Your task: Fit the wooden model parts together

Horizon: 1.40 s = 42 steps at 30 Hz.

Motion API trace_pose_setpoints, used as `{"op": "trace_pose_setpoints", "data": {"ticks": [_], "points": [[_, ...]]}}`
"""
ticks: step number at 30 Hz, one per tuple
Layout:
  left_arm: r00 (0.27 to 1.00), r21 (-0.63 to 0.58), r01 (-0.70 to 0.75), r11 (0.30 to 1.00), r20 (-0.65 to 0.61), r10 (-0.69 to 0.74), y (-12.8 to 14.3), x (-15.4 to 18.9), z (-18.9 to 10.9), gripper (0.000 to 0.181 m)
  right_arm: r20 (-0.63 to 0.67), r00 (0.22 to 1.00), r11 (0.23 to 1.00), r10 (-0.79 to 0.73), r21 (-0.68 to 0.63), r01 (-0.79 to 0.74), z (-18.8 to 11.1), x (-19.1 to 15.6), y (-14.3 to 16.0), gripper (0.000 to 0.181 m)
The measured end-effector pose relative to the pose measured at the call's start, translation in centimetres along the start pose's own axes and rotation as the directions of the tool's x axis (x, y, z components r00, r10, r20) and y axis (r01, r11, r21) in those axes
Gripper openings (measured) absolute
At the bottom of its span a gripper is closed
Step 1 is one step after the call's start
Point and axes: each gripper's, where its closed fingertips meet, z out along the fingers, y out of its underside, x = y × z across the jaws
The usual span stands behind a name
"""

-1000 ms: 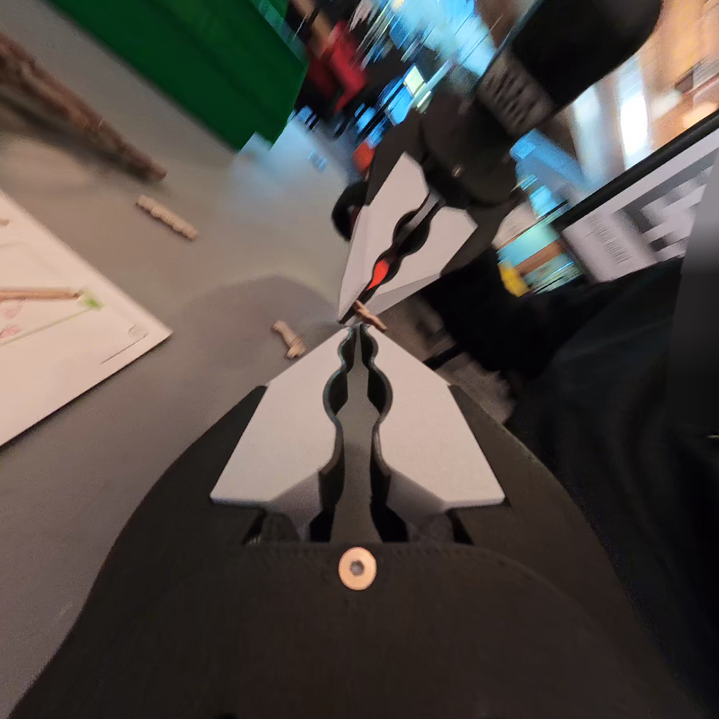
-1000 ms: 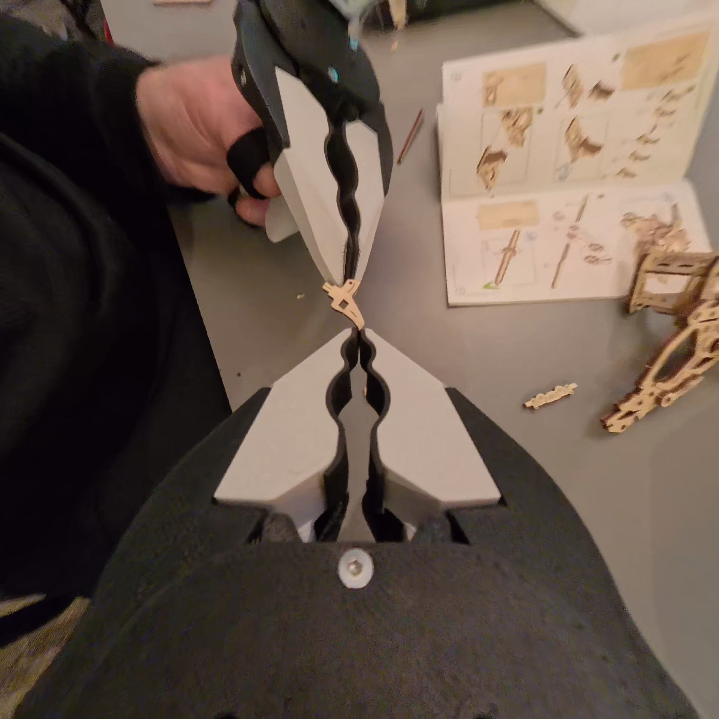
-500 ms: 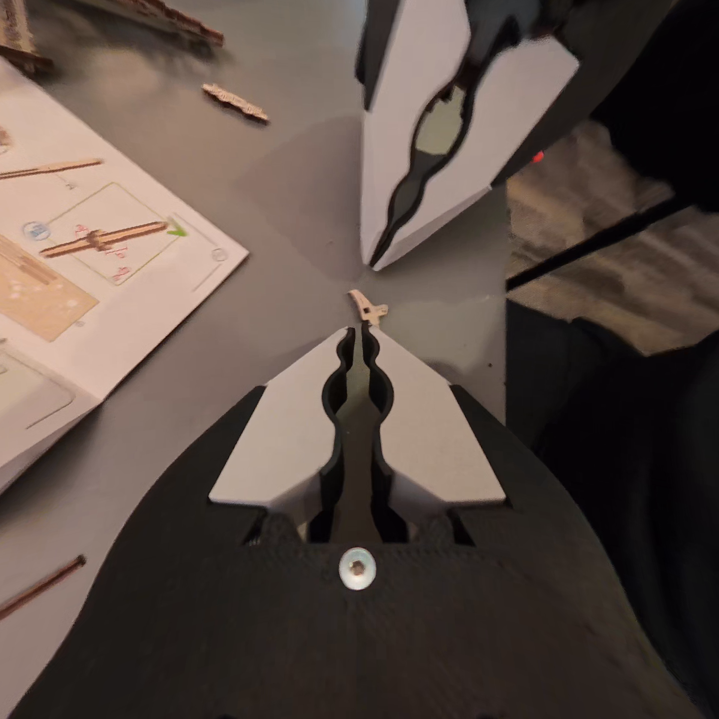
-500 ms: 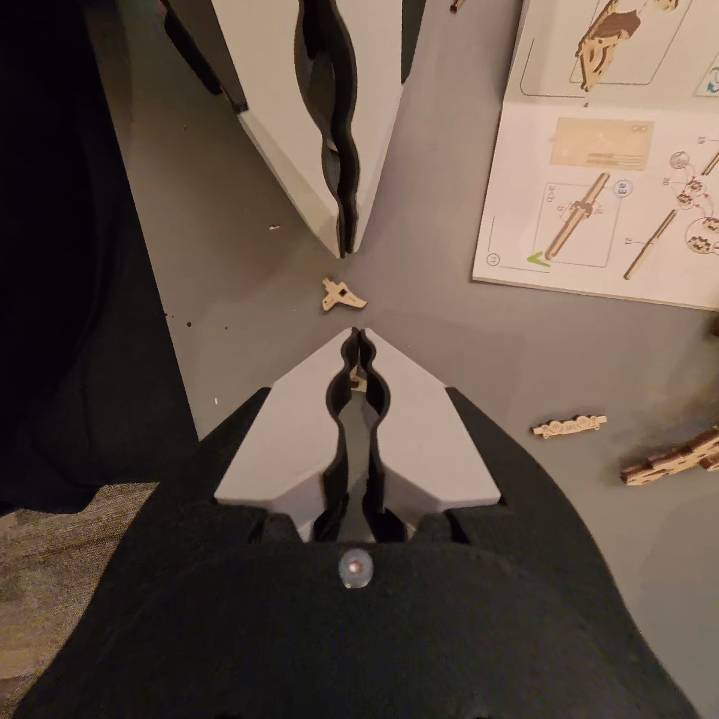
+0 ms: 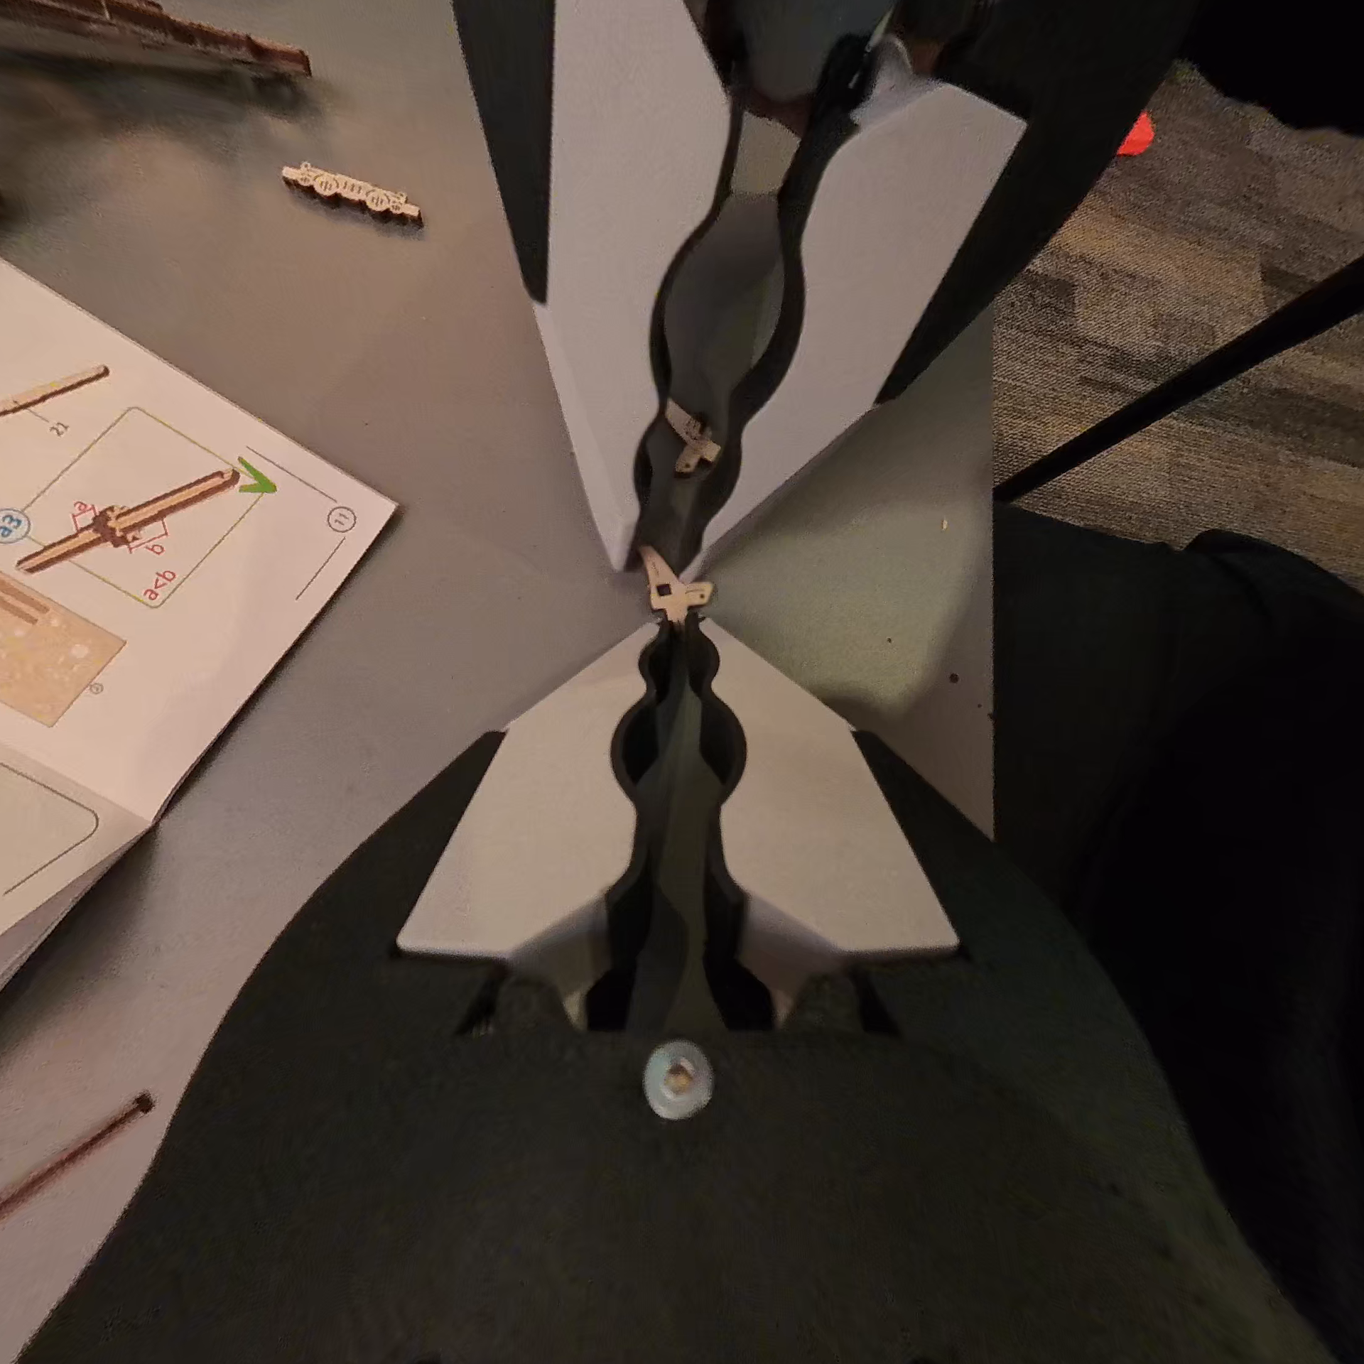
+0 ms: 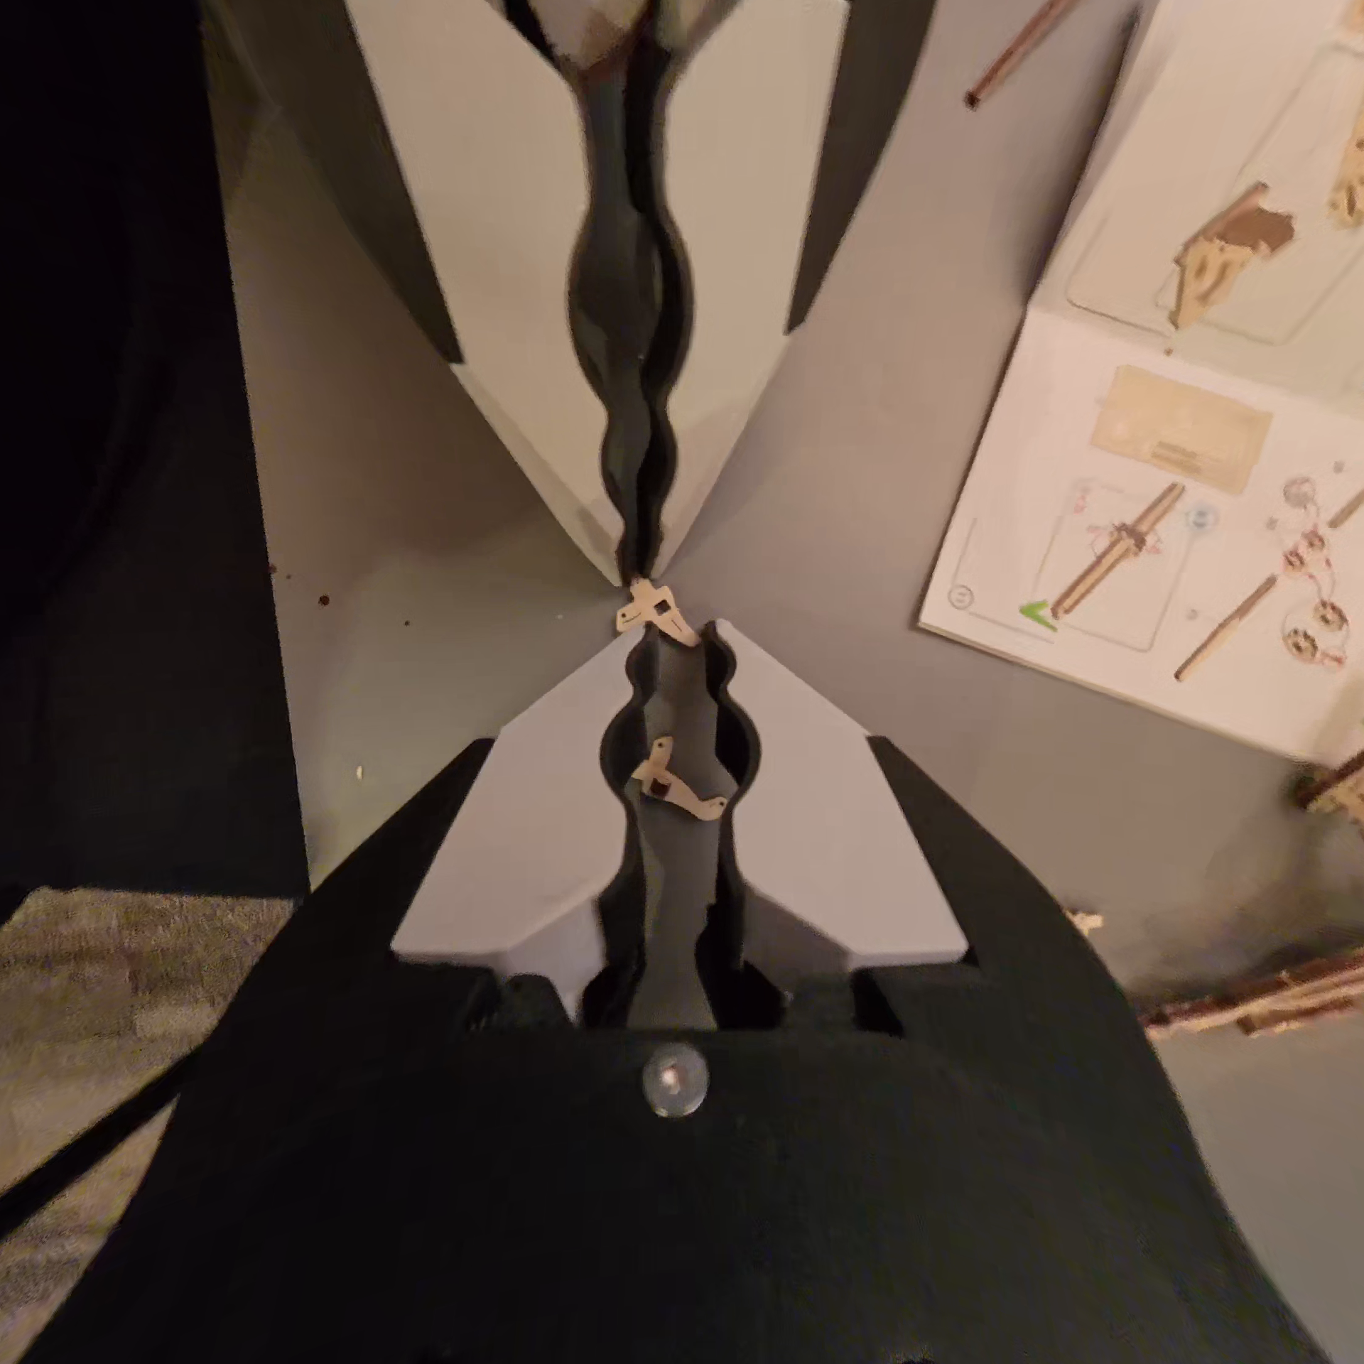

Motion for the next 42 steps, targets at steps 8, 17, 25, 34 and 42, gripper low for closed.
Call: {"op": "trace_pose_setpoints", "data": {"ticks": [8,17,25,34,42], "points": [[0.996,0.033,-0.088,0.996,0.013,0.088,-0.6,-0.1,-0.7,0.007,0.142,0.987,0.997,0.072,-0.011,-0.071,-0.1,-0.7,0.0,0.002],[0.781,-0.008,-0.556,0.831,0.337,0.526,-2.5,0.1,-2.2,0.012,0.339,0.887,0.934,0.315,0.055,-0.353,-2.3,-0.8,-1.3,0.002],[0.729,-0.026,-0.621,0.784,0.348,0.589,-2.9,1.0,-1.7,0.009,0.396,0.825,0.894,0.404,0.02,-0.448,-2.8,-0.9,-0.8,0.002],[0.763,-0.027,-0.57,0.821,0.354,0.541,-3.3,0.6,-1.3,0.001,0.408,0.814,0.888,0.413,0.018,-0.46,-3.4,-0.8,-1.2,0.002],[0.993,0.318,-0.118,0.941,0.038,0.112,-5.6,1.0,-3.1,0.001,0.21,0.952,0.913,0.223,0.296,-0.279,-5.8,0.2,-2.9,0.01]]}}
